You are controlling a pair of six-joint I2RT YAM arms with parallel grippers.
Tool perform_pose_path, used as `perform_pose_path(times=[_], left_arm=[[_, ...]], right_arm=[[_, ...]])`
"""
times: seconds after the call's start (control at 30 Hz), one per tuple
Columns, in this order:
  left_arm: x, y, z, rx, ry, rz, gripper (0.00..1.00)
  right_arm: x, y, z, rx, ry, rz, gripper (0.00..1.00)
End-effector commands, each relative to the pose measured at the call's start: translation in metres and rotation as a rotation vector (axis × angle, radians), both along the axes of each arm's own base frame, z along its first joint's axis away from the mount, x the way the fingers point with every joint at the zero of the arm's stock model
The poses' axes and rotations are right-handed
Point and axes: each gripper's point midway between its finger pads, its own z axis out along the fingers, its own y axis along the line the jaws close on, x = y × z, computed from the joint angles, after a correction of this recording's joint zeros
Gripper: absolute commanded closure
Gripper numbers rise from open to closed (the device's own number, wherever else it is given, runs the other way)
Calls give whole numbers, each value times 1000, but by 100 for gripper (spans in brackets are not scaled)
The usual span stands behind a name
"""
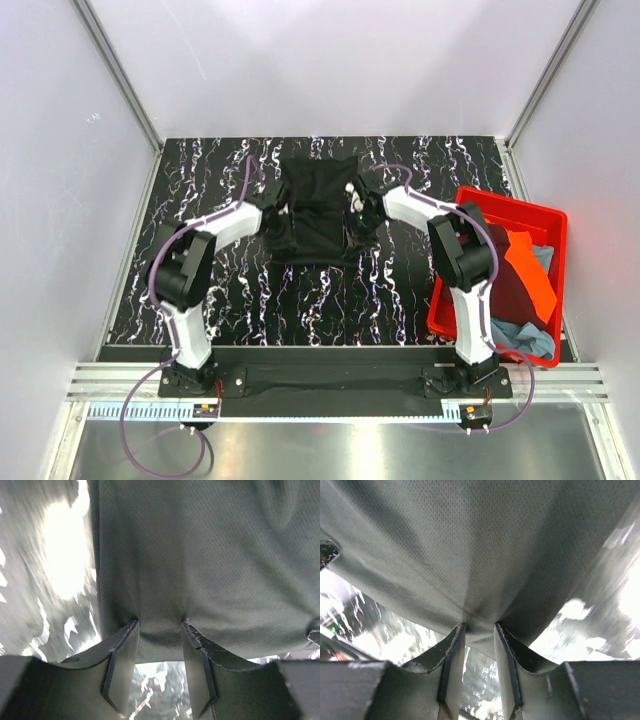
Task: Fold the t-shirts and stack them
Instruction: Fold the tshirt
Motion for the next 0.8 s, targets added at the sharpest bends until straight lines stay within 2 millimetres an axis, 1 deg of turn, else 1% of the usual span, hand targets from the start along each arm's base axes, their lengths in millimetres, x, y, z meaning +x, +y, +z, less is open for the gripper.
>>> perform_pose_path(times=[0.0,0.03,0.07,0.1,0.13,0.17,0.2,0.23,0.27,0.3,0.33,0.37,0.4,0.43,0.47,0.5,0.53,0.57,0.6,0.63,0.67,0.7,0.73,0.77], left_arm=[[-94,22,-41,110,265,28,54],[-105,19,-39,106,271,21,54],[-114,17,-38,93,281,43,54],[-137,20,-43,83,329,46,54],[-142,10,-31,46,293,29,54],[-152,9,-28,36,301,42,54],[-166,8,-25,29,306,29,54],[-167,6,-10,-4,266,24,54],[-170,5,-2,-20,242,22,54],[-171,6,6,-28,219,17,53],[-172,9,16,-22,203,18,51],[-166,10,35,-40,135,6,50],[-159,15,45,-18,88,6,48],[-150,12,64,-25,42,-3,43],[-142,10,75,-29,1,-27,41],[-136,7,82,-35,-19,-44,39],[-122,-2,97,-57,-69,-65,39],[-116,-7,102,-65,-82,-103,38],[-112,-12,94,-61,-57,-128,38],[-105,-21,96,-88,-63,-153,38],[-101,-34,99,-125,-58,-198,41],[-99,-40,88,-128,-24,-212,43],[-93,-49,85,-155,-30,-229,47],[-90,-53,81,-169,-23,-236,53]], right_arm=[[-58,-24,-28,-114,118,21,62],[-64,-23,-25,-102,124,11,62],[-70,-22,-12,-83,109,8,62],[-88,-27,-15,-90,139,12,62],[-96,-27,-11,-80,146,4,62],[-103,-24,6,-46,127,8,62],[-119,-28,6,-52,145,12,62],[-126,-29,12,-45,145,5,61],[-128,-29,30,-12,105,4,60],[-133,-34,33,-19,100,-3,55],[-133,-41,39,-41,85,-11,50],[-132,-41,50,-31,53,-14,47],[-127,-41,58,-31,30,-15,43],[-124,-41,63,-29,21,-21,40],[-120,-39,66,-23,12,-23,39],[-111,-34,73,-6,-9,-24,39],[-106,-31,75,4,-11,-31,39],[-101,-27,71,5,3,-34,39],[-90,-19,78,29,-22,-34,39],[-86,-14,78,42,-21,-41,39],[-82,-9,73,51,-2,-44,41],[-73,-1,76,76,-14,-45,43],[-71,6,77,104,2,-42,46],[-69,11,68,110,30,-40,56]])
